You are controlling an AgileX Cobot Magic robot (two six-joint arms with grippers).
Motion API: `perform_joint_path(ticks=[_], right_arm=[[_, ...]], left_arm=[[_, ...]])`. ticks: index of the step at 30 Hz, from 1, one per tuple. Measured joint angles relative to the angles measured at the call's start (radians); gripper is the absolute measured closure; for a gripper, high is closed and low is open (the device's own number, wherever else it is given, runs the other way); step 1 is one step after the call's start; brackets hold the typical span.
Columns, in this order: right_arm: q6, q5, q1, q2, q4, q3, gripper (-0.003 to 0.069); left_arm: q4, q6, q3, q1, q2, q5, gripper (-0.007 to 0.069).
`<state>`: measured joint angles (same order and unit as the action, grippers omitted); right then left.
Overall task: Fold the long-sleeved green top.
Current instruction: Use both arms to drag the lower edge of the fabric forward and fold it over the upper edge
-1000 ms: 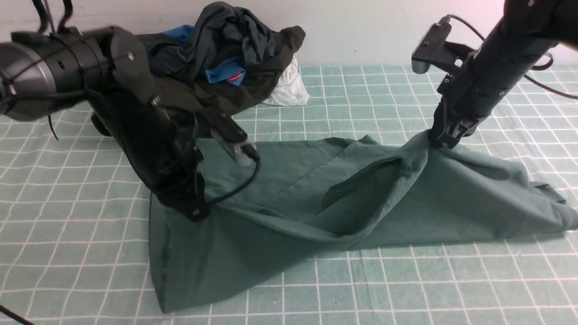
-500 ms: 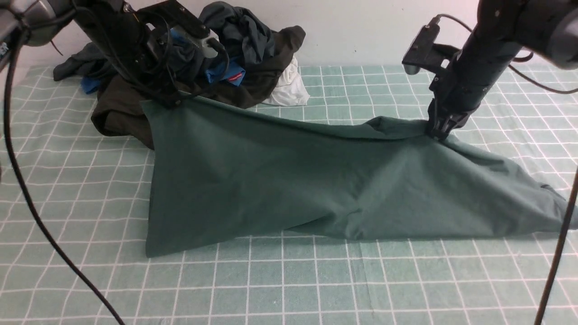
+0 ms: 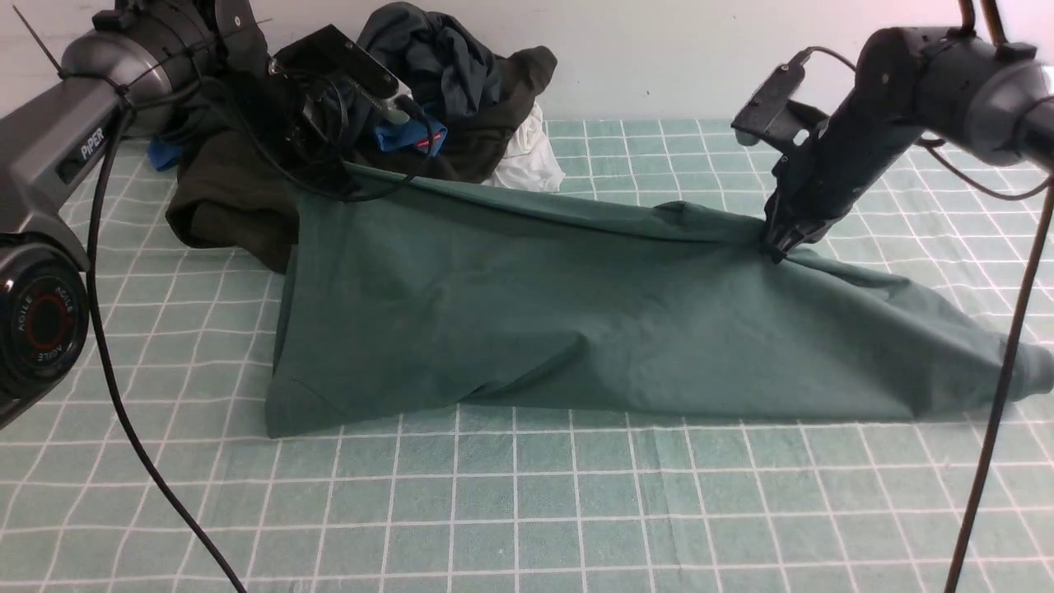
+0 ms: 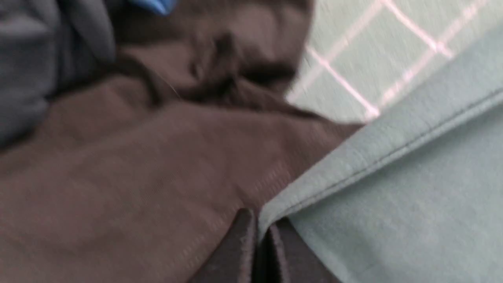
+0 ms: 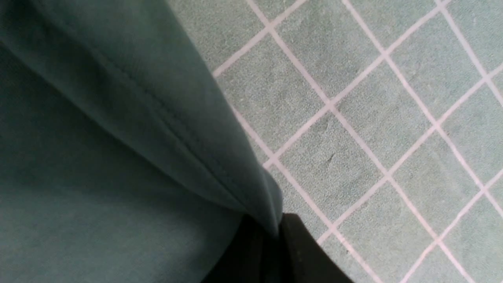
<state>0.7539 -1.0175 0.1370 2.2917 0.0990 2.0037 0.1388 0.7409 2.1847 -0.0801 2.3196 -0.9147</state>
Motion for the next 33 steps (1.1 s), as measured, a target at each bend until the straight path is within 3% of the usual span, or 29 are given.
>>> perform_joint_path(ticks=[6,10,13,16,18,22,24,25,29,33], right_arm=[[-0.026,0.038,-0.001,0.026,0.034,0.001,0.0616],[-0.080,0.083,-0.002,0.033,0.046,0.001,0.0546],[-0.188,0.093,-0.002,0.031,0.050,0.030,0.0433],[-0.274,0.022,-0.002,0.016,0.055,0.100,0.0354],[-0.294,-0.048,-0.001,-0.001,0.073,0.152,0.0335],[-0.299,-0.171,0.005,-0.022,0.152,0.215,0.0326],[-0.301,-0.211,0.026,-0.026,0.215,0.219,0.0326],[-0.302,-0.213,0.029,-0.026,0.216,0.214,0.0326],[-0.351,-0.218,0.078,-0.028,0.193,0.117,0.0326],[-0.380,-0.218,0.089,-0.060,0.129,-0.025,0.0326]], left_arm=[[0.003,-0.005,0.000,0.001,0.016,0.003,0.0578],[0.006,-0.029,0.000,0.014,0.019,0.003,0.0490],[0.006,-0.092,0.000,0.028,0.010,-0.004,0.0364],[0.006,-0.200,0.000,0.033,-0.036,-0.061,0.0282],[0.010,-0.270,0.000,0.027,-0.072,-0.144,0.0268],[0.010,-0.336,0.005,-0.009,-0.117,-0.284,0.0293],[0.005,-0.370,-0.031,-0.070,-0.130,-0.306,0.0389],[0.005,-0.370,-0.036,-0.074,-0.130,-0.308,0.0389],[0.014,-0.373,-0.191,-0.162,-0.131,-0.313,0.0568],[0.011,-0.341,-0.328,-0.203,-0.131,-0.313,0.0620]])
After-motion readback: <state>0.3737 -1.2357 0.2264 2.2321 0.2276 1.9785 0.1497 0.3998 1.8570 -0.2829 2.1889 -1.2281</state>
